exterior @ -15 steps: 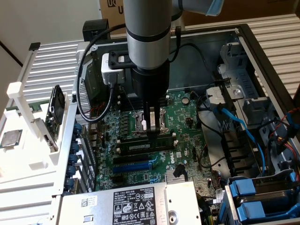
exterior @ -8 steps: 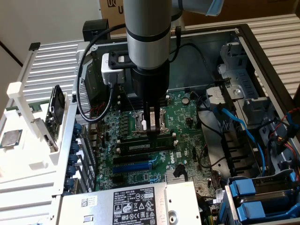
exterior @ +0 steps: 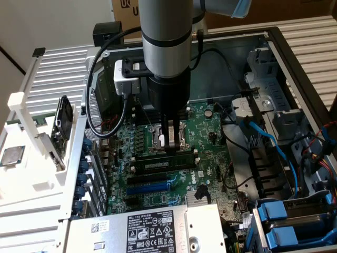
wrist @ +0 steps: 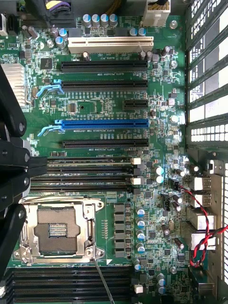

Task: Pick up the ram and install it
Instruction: 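Press down the ram until it locks into place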

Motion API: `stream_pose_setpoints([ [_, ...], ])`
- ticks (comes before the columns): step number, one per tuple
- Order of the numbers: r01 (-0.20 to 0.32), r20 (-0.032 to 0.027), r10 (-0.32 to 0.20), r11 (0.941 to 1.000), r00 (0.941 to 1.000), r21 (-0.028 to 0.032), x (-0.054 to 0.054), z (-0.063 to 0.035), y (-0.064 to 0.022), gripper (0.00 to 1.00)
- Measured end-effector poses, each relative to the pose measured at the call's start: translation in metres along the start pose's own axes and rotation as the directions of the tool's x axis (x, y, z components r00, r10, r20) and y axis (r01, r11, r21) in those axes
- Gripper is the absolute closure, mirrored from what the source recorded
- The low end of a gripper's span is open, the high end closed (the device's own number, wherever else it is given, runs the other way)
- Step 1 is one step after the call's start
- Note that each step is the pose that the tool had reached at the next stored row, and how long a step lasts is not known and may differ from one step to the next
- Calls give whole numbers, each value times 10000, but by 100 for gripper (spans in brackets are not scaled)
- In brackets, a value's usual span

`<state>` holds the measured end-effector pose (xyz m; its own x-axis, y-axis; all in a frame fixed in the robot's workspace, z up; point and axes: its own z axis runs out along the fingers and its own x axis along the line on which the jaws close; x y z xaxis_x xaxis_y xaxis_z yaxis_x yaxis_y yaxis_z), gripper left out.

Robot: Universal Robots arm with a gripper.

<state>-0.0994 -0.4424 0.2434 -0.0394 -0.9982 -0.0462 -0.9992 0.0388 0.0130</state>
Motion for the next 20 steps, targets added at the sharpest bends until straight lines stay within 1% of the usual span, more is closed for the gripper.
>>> stream_pose_setpoints([
  [2, 0, 0, 0, 10000, 10000, 0, 0, 0, 0, 89],
  [3, 0, -1, 0, 10000, 10000, 0, -30, 5, 1, 89],
  [4, 0, 1, 0, 10000, 10000, 0, -34, 12, 6, 89],
  [7, -1, 0, 1, 10000, 10000, 0, -32, 25, 59, 89],
  [20, 0, -2, 0, 10000, 10000, -1, -36, 69, 85, 89],
])
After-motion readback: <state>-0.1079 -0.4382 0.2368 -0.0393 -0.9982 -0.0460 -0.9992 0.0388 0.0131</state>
